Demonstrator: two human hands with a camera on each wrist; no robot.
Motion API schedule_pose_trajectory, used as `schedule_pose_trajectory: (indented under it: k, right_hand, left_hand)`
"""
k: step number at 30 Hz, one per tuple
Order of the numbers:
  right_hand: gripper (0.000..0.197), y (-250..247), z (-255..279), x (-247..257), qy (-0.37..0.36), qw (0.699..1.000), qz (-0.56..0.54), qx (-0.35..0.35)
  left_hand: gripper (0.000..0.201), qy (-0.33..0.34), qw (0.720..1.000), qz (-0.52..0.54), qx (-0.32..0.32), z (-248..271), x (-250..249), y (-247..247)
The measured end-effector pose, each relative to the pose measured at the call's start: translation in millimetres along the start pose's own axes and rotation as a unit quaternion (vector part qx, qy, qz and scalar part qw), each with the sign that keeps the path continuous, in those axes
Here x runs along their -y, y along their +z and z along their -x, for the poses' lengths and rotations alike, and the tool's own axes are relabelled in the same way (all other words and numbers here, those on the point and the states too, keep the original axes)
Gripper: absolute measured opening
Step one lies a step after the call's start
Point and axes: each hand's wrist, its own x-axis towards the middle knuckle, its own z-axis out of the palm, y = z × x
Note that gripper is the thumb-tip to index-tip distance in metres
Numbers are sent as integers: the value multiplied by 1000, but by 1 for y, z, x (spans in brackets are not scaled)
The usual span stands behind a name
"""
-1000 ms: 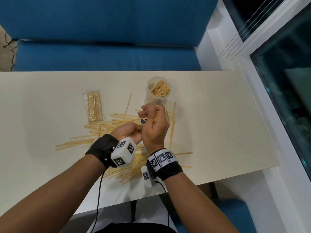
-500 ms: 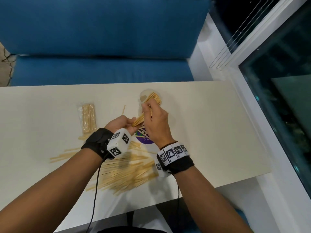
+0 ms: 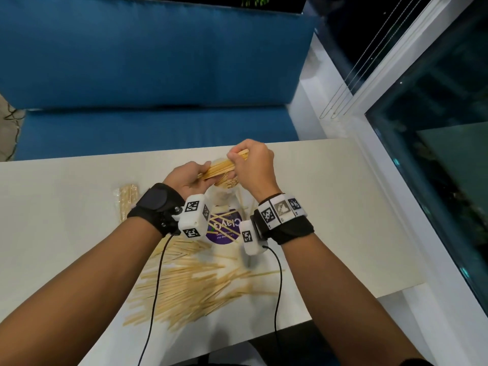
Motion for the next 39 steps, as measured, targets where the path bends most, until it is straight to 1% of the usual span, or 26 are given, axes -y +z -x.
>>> schedule_pose_trajectory:
  k: [3, 5, 7, 9, 10, 12, 14, 15, 16, 17, 19, 20, 21, 23, 25, 27, 28, 29, 31, 32, 33, 34, 37, 39]
  right_hand:
    - [4, -10, -12, 1, 20, 1000, -23, 7]
    - [5, -16, -17, 0, 30, 999, -34, 6]
    - [6, -21, -22, -7, 46, 998, -44, 1]
    - [6, -25, -25, -15, 65, 997, -45, -9]
    - [5, -27, -26, -19, 72, 997, -40, -15]
    - [4, -26, -29, -28, 78, 996, -22, -24]
    - [4, -17, -33, -35, 80, 997, 7, -18]
    - [5, -10, -34, -39, 77, 997, 24, -10]
    - [8, -2, -36, -42, 70, 997, 43, 1]
    - [9, 8, -38, -45, 59, 996, 67, 13]
    - [11, 26, -40, -50, 34, 992, 115, 37]
    - [12, 35, -40, -52, 22, 989, 136, 53]
    - [14, 43, -40, -55, 8, 985, 157, 73]
    - [16, 54, -37, -60, -39, 967, 222, 118]
    - [19, 59, -33, -63, -97, 940, 297, 140]
    - [23, 57, -31, -65, -154, 919, 334, 141]
    - [25, 54, -31, -66, -170, 921, 327, 127]
    - [27, 50, -30, -66, -175, 928, 310, 106]
    - [26, 43, -28, -70, -185, 944, 270, 38]
    - [25, 39, -27, -73, -198, 946, 257, 11]
    - [23, 37, -24, -76, -215, 944, 249, 1]
    - [22, 35, -22, -79, -232, 942, 243, 11]
    - [19, 33, -17, -92, -281, 923, 249, 83]
    - [15, 32, -17, -96, -303, 914, 259, 82]
  left_hand:
    - [29, 49, 999, -25, -1, -8, -6, 4]
    - [26, 84, 994, -73, -2, -14, -8, 4]
    - [21, 119, 985, -122, -18, -17, -8, 3]
    - [19, 157, 969, -187, -45, -16, -6, 1]
    - [20, 185, 952, -236, -63, -14, -5, 1]
    - [18, 251, 898, -347, -98, -16, -4, -4]
    - [15, 302, 833, -445, -133, -20, -3, -12]
    - [18, 317, 800, -489, -144, -22, -2, -16]
    - [28, 326, 765, -536, -144, -25, -1, -19]
    - [45, 329, 729, -586, -131, -27, 0, -21]
    - [86, 314, 666, -673, -73, -29, 4, -21]
    - [101, 303, 644, -701, -43, -28, 8, -20]
    - [111, 295, 633, -715, -22, -29, 11, -19]
    - [116, 309, 623, -718, -13, -33, 17, -20]
    - [108, 336, 613, -715, -28, -36, 21, -21]
    - [97, 354, 607, -711, -34, -37, 22, -22]
    - [95, 359, 608, -708, -36, -37, 22, -21]
    - [94, 362, 610, -704, -36, -37, 22, -22]
    - [96, 360, 613, -703, -39, -36, 22, -22]
    - [97, 359, 615, -701, -39, -36, 21, -22]
    - [96, 359, 618, -698, -38, -37, 21, -22]
    - [96, 359, 619, -697, -36, -37, 21, -23]
    - [95, 360, 618, -698, -36, -37, 21, -23]
    - [96, 356, 621, -697, -36, -37, 20, -24]
